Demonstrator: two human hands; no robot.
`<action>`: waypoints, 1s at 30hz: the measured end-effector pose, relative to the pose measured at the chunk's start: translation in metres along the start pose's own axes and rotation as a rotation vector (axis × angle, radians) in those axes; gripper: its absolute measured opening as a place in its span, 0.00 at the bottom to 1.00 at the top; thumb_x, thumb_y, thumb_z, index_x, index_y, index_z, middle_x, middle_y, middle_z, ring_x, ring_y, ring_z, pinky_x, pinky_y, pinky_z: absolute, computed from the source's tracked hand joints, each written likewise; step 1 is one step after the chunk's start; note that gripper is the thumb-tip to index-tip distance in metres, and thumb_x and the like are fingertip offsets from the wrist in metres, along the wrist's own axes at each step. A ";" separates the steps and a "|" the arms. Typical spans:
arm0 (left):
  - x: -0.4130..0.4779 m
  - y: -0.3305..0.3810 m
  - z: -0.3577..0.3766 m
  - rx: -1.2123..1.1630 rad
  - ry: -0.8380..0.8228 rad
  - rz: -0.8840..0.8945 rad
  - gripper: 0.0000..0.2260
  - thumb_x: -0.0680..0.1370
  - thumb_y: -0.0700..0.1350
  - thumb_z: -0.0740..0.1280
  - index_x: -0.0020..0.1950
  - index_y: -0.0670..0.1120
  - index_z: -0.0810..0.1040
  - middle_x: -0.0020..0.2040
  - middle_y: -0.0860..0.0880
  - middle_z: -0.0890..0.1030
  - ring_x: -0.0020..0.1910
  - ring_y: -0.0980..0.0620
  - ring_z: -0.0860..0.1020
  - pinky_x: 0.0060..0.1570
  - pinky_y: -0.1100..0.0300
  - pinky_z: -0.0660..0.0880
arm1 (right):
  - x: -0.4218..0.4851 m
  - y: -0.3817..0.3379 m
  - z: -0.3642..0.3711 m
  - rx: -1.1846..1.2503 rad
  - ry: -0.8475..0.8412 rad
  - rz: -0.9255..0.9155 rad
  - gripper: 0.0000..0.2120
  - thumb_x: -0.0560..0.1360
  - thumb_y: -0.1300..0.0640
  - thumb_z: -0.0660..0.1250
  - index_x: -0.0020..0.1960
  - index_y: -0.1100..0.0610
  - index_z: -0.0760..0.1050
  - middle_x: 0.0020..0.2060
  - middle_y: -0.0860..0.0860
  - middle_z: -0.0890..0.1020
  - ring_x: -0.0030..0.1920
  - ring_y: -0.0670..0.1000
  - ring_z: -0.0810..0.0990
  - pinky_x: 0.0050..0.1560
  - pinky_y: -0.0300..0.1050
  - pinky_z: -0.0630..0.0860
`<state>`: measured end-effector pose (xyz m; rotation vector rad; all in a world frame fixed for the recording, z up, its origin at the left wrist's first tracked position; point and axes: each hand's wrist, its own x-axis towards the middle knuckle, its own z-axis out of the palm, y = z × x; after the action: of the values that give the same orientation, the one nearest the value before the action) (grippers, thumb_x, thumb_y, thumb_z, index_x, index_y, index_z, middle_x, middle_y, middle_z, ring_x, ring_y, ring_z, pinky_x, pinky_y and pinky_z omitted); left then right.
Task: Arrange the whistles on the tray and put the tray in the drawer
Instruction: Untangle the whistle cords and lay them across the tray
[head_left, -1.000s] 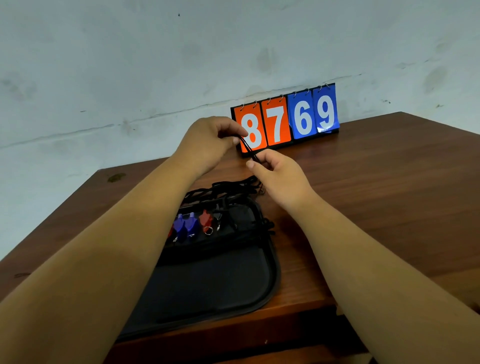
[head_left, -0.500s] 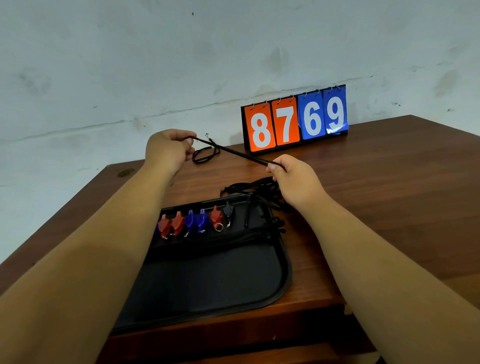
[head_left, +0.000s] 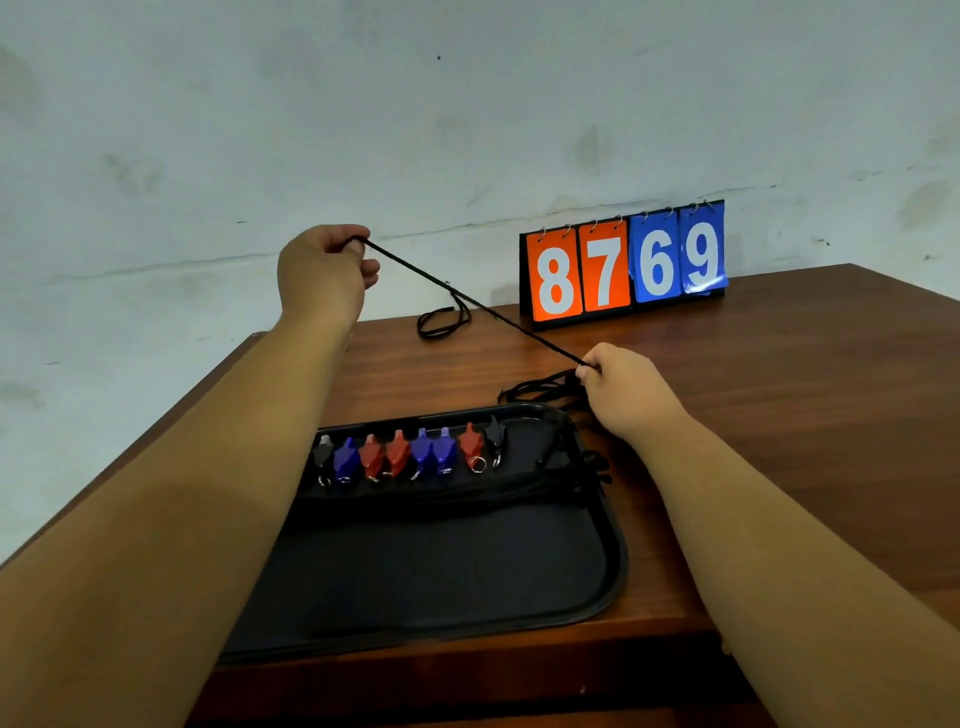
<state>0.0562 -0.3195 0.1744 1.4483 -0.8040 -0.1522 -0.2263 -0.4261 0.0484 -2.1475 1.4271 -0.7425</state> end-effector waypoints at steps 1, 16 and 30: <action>-0.002 0.003 0.000 -0.021 -0.012 -0.001 0.10 0.87 0.37 0.63 0.59 0.44 0.84 0.48 0.47 0.83 0.41 0.55 0.86 0.53 0.58 0.86 | -0.001 -0.002 0.001 0.000 0.018 -0.015 0.09 0.88 0.50 0.62 0.61 0.51 0.79 0.52 0.49 0.82 0.55 0.53 0.81 0.60 0.54 0.81; -0.093 0.010 0.065 0.558 -0.650 0.063 0.12 0.85 0.46 0.63 0.54 0.47 0.86 0.52 0.51 0.80 0.52 0.50 0.79 0.50 0.57 0.75 | -0.029 -0.004 -0.012 0.380 0.197 -0.118 0.05 0.86 0.52 0.68 0.58 0.46 0.83 0.50 0.42 0.85 0.53 0.42 0.83 0.50 0.34 0.76; -0.097 -0.002 0.133 0.667 -0.718 0.279 0.10 0.87 0.52 0.66 0.56 0.50 0.84 0.55 0.49 0.84 0.54 0.51 0.81 0.47 0.63 0.71 | -0.011 0.002 -0.007 0.409 0.200 -0.068 0.06 0.85 0.50 0.71 0.58 0.48 0.86 0.47 0.42 0.86 0.50 0.41 0.82 0.46 0.34 0.73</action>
<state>-0.0903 -0.3752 0.1234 1.9036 -1.7554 -0.2054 -0.2362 -0.4168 0.0505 -1.8505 1.1727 -1.1894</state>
